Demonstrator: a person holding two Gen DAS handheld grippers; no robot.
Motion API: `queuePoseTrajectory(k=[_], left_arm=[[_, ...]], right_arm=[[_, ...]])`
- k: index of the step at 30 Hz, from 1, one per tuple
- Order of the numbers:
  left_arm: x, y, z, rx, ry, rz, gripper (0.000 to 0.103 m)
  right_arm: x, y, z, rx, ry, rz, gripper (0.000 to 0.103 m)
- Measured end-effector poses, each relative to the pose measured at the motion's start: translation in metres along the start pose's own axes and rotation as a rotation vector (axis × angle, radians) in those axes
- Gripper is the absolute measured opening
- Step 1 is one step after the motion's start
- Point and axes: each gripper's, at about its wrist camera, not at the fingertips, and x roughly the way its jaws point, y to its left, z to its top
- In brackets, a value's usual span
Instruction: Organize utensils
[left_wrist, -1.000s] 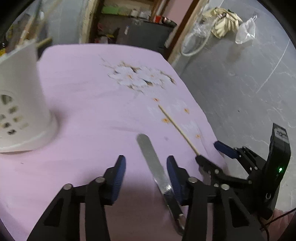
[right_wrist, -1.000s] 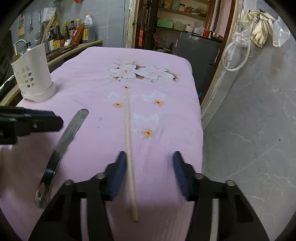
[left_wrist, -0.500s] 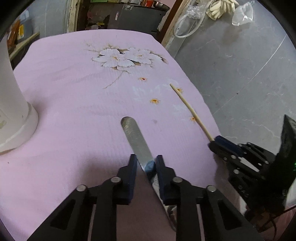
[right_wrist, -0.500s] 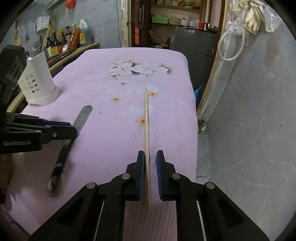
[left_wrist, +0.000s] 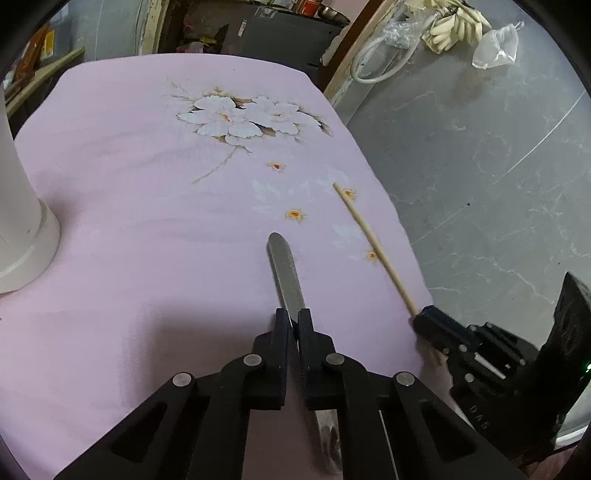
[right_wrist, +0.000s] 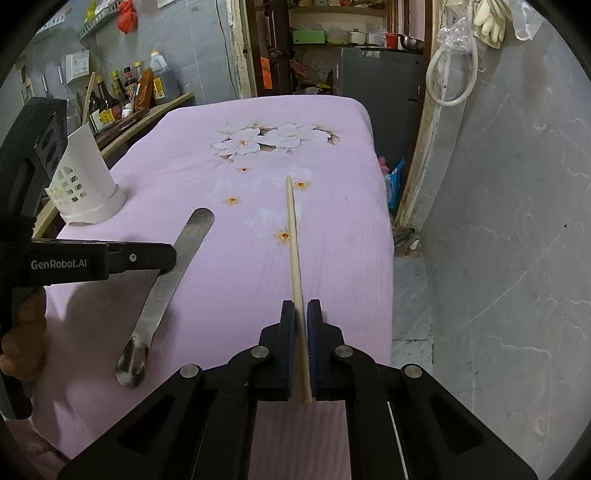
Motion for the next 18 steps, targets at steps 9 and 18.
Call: queuePoseTrajectory(k=[9,18], left_arm=[[0.009,-0.002,0.006,-0.025,0.028,-0.041,0.006],[0.013,-0.002,0.008,-0.047,0.062,-0.063,0.006]], right_arm=[[0.008,-0.006,0.009,0.02,0.005,0.048,0.006],[0.027,-0.004,0.029,-0.035,0.033,0.091,0.006]])
